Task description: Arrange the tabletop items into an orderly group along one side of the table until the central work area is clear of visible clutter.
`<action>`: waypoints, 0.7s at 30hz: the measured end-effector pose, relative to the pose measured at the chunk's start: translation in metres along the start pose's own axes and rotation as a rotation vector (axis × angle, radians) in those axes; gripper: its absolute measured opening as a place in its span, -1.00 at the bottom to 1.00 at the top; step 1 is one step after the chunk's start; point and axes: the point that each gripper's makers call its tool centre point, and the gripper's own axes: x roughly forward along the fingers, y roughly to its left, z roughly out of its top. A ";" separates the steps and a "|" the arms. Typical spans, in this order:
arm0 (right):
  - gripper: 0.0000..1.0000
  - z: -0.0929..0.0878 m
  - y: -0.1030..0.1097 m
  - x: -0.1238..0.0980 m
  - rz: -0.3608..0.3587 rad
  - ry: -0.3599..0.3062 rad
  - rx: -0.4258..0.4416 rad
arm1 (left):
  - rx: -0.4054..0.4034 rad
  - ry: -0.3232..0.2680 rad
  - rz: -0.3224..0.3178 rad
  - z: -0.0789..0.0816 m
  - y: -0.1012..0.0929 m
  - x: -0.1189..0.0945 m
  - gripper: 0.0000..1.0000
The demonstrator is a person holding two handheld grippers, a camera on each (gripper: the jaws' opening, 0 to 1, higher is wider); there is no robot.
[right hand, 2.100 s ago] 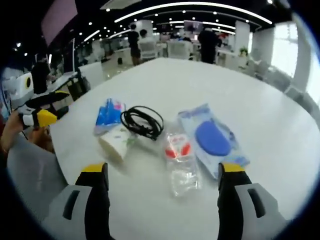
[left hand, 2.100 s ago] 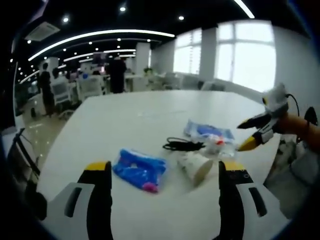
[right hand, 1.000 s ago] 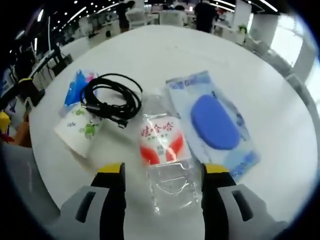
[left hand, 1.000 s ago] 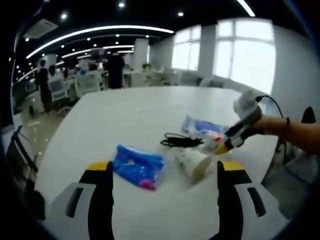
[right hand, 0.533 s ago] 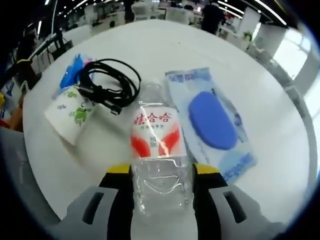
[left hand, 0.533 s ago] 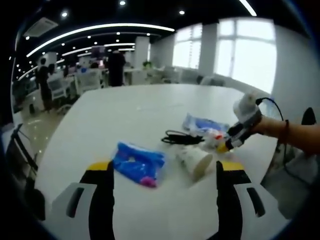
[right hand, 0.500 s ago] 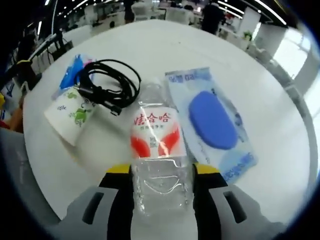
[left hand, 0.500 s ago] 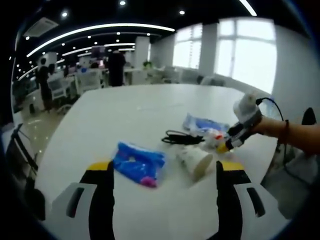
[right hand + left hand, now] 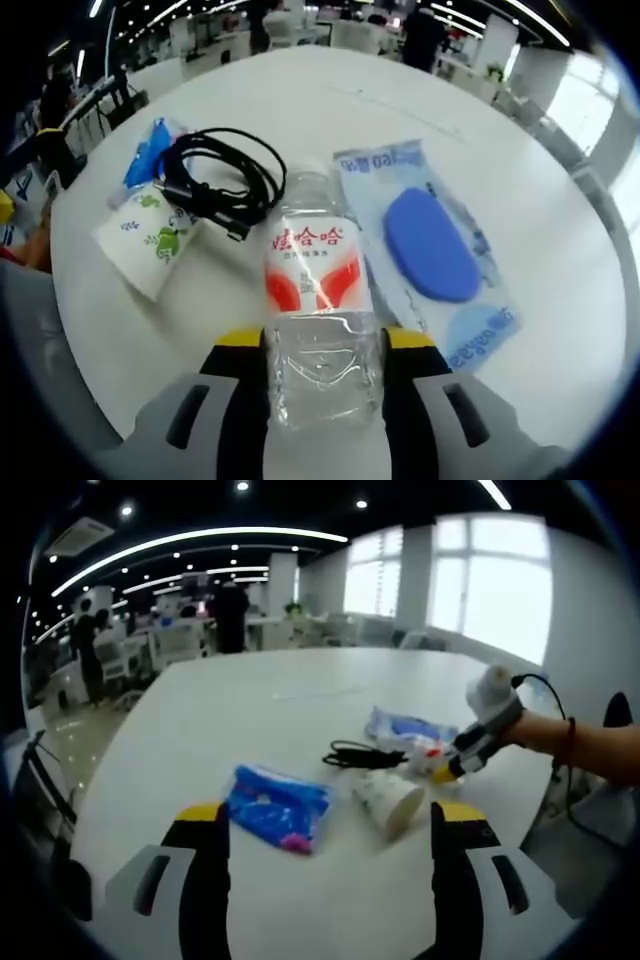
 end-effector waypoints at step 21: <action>-0.17 0.000 0.013 -0.013 0.056 0.044 0.089 | 0.003 -0.001 -0.003 0.001 -0.001 -0.001 0.55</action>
